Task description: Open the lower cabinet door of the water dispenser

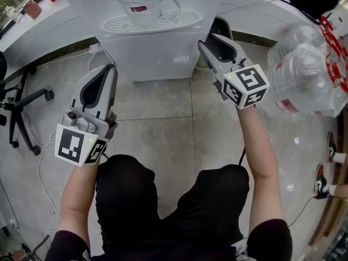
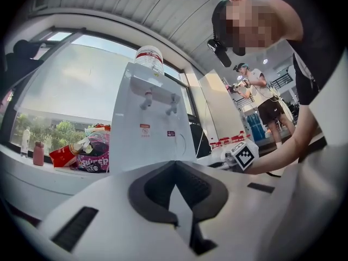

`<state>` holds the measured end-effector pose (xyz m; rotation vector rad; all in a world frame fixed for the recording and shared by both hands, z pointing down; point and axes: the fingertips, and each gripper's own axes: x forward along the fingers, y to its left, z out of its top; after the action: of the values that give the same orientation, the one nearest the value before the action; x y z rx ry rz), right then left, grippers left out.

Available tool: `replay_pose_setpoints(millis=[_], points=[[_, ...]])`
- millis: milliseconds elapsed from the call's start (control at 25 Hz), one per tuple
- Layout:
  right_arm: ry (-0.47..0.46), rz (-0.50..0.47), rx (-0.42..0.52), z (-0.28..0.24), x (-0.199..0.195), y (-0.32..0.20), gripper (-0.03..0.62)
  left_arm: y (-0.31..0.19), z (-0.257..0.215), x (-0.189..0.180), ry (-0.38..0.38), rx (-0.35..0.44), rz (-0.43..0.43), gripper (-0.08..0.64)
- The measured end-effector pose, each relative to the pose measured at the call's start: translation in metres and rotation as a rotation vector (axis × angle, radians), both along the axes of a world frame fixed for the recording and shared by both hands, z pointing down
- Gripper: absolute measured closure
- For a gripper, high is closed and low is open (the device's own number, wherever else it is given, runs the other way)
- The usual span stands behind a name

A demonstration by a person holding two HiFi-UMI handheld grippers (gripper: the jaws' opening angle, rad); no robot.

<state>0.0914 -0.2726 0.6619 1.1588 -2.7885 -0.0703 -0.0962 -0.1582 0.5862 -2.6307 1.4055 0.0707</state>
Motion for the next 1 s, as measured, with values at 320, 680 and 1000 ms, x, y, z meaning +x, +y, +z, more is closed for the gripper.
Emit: replay_pose_setpoints(millis=[320, 680, 1000], points=[[-0.02, -0.007, -0.048, 0.01, -0.002, -0.017, 0.339, 0.002, -0.002, -0.001, 0.005, 0.01, -0.007, 0.552], [0.033, -0.01, -0.101, 0.02, -0.018, -0.033, 0.272, 0.009, -0.003, -0.014, 0.014, 0.017, -0.02, 0.552], [-0.03, 0.039, -0.136, 0.013, -0.015, -0.036, 0.296, 0.014, -0.007, -0.006, 0.024, 0.036, 0.024, 0.552]])
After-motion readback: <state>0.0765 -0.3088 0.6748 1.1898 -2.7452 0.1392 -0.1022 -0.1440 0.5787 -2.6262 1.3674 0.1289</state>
